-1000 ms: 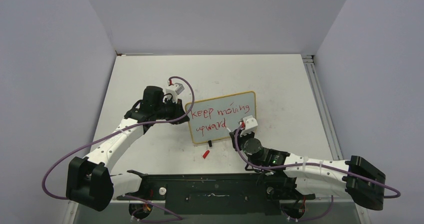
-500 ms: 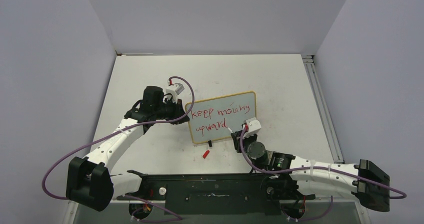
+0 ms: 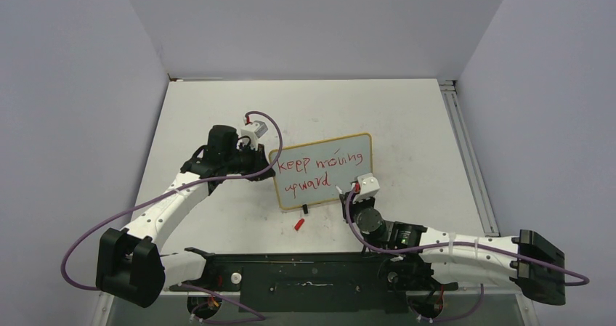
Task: Write a sentence on the whiteboard
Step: Write a sentence on the whiteboard, then close the whiteboard marker at the center of the board.
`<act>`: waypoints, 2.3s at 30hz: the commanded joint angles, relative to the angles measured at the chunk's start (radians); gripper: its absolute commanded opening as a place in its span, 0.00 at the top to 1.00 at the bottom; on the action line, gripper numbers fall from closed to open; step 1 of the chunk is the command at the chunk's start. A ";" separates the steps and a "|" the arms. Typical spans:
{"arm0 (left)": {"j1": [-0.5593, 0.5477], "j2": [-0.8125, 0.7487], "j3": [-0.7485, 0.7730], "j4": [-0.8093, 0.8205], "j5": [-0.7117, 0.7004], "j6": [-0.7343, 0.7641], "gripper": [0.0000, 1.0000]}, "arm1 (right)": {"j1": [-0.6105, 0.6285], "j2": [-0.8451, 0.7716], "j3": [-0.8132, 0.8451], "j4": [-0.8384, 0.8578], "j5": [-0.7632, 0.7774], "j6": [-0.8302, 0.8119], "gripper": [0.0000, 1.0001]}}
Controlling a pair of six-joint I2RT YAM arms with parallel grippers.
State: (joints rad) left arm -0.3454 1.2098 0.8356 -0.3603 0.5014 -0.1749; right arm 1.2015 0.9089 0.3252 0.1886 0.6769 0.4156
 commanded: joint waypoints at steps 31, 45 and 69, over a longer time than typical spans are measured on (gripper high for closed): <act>-0.005 -0.015 0.015 0.012 0.014 -0.003 1.00 | -0.032 0.085 0.029 0.131 0.000 -0.048 0.95; -0.006 -0.013 0.015 0.012 0.016 -0.003 1.00 | -0.040 0.102 0.030 0.137 -0.003 -0.053 0.95; -0.006 -0.052 0.006 0.009 0.011 -0.017 0.67 | -0.014 -0.114 0.103 -0.008 -0.036 -0.083 0.95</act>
State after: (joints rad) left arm -0.3473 1.1984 0.8356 -0.3641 0.5053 -0.1814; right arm 1.1755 0.8150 0.3790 0.1802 0.6388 0.3477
